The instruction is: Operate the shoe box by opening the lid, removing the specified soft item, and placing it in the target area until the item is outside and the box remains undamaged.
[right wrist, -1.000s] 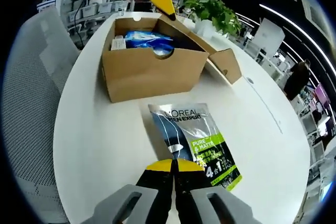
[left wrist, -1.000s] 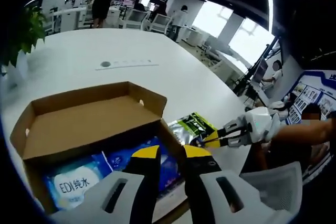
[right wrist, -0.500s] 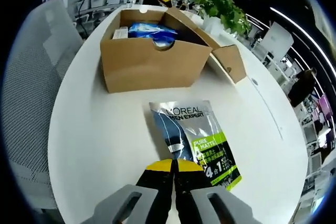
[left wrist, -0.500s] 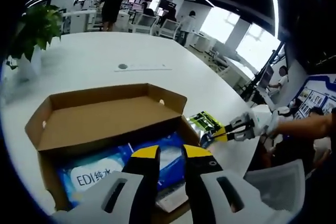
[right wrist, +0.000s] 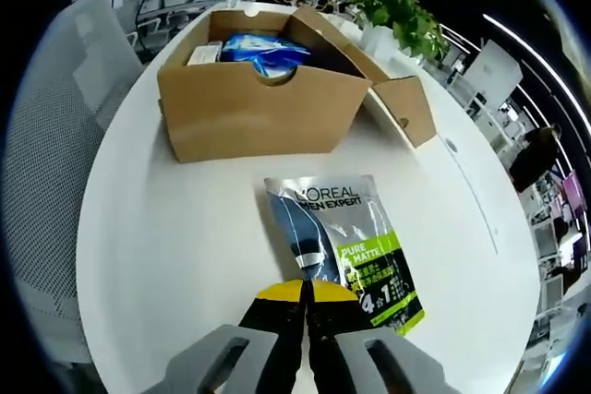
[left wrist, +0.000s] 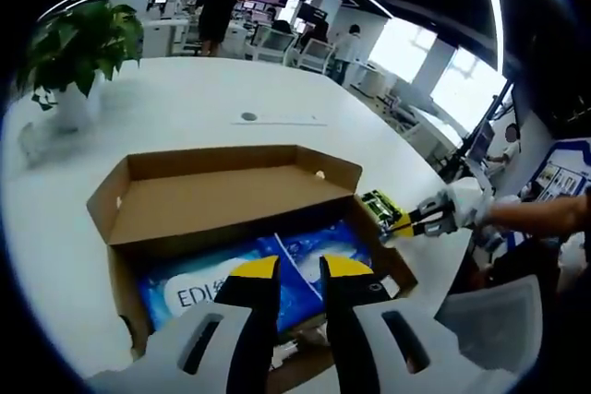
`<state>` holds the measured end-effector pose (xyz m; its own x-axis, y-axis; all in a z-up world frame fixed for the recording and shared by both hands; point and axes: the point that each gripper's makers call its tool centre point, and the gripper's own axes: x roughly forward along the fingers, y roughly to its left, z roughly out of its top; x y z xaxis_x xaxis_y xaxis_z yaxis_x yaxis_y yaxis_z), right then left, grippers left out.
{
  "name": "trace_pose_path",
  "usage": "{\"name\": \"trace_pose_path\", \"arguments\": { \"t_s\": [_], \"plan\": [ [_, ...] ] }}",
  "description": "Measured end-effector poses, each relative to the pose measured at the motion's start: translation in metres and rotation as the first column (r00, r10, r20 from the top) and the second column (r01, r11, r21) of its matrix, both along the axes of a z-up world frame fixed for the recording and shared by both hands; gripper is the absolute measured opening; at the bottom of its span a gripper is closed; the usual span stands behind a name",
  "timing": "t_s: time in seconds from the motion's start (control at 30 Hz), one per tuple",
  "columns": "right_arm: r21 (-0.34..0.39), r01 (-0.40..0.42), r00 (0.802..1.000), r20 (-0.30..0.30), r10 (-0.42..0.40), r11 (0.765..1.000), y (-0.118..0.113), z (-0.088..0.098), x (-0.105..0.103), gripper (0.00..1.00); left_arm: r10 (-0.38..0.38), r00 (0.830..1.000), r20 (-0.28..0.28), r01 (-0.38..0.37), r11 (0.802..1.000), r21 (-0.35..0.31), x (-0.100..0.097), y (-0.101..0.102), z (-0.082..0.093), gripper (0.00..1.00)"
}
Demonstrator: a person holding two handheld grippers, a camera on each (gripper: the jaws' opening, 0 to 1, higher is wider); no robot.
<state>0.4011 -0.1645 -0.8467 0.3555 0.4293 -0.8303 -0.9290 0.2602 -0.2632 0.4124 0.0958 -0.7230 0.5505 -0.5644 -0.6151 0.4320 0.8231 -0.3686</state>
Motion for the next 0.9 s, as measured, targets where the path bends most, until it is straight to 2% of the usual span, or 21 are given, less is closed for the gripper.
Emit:
{"name": "trace_pose_path", "arguments": {
  "t_s": [0.43,0.67,0.9],
  "plan": [
    [0.014,0.044,0.999,-0.017,-0.044,0.999,-0.001,0.001,-0.002,0.0,0.026,1.0,0.001,-0.026,0.999,0.034,-0.006,0.031,-0.003,0.17],
    [-0.004,0.045,0.999,-0.018,-0.045,0.999,-0.003,0.001,-0.007,0.0,0.04,0.999,0.008,-0.04,0.998,0.055,-0.007,0.045,-0.003,0.17],
    [0.008,0.063,0.998,-0.013,-0.063,0.998,-0.003,0.008,-0.01,0.0,0.047,0.999,0.017,-0.048,0.996,0.079,-0.009,0.058,-0.002,0.17]
  ]
}}
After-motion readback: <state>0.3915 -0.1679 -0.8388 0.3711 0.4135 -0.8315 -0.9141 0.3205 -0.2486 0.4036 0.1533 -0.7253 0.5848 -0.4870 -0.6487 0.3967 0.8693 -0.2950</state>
